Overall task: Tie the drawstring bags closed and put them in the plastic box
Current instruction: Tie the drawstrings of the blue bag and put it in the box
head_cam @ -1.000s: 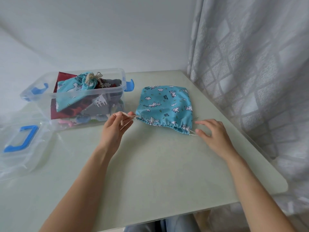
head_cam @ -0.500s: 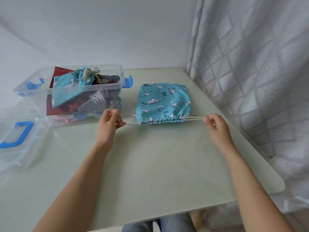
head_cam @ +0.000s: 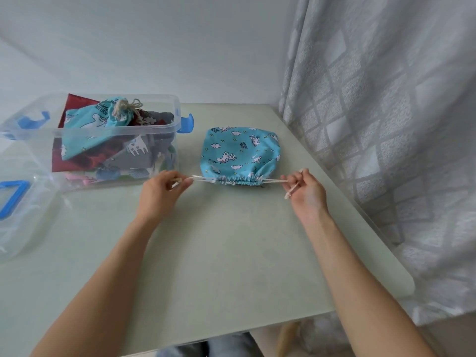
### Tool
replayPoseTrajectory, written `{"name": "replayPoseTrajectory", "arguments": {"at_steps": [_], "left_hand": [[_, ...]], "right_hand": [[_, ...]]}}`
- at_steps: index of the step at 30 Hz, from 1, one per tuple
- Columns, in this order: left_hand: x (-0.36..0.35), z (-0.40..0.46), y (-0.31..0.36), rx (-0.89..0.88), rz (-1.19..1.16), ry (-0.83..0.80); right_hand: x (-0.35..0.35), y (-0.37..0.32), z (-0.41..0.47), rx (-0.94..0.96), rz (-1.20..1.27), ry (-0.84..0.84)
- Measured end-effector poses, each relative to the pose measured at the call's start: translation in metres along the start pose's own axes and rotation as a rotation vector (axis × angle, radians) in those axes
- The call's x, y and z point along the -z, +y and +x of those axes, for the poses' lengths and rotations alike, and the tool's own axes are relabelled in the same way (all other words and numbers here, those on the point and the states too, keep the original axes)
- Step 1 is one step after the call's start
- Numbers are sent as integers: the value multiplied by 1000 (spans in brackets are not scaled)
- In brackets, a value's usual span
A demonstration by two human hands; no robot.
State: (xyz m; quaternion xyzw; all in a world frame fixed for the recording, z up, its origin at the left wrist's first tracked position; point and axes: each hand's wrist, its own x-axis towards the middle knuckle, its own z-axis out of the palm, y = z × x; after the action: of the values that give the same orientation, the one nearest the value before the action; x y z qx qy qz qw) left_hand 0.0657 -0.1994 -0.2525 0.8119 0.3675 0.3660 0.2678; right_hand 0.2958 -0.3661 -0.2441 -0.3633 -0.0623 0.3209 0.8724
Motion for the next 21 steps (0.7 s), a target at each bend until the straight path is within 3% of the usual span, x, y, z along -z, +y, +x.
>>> {"name": "replayPoseTrajectory", "arguments": {"at_steps": [3,6,9,14,18,21], "left_hand": [[6,3,-10,169,-187,-50],[5,0,-2,207,-429,-97],[1,-5,8,186,-506,-61],[-10,-10,25,119,-828,-191],[-18,-2,38,198,-1140,-199],[-18,1,35,238,-1151,-211]], "right_hand": [[8,-5,4,37,-25,67],[7,0,-1,181,-505,20],[4,14,-10,355,-1081,-163],[-5,27,-22,506,-1574,-345],[-6,28,-25,504,-1627,-421],[-3,26,-23,512,-1595,-424]]}}
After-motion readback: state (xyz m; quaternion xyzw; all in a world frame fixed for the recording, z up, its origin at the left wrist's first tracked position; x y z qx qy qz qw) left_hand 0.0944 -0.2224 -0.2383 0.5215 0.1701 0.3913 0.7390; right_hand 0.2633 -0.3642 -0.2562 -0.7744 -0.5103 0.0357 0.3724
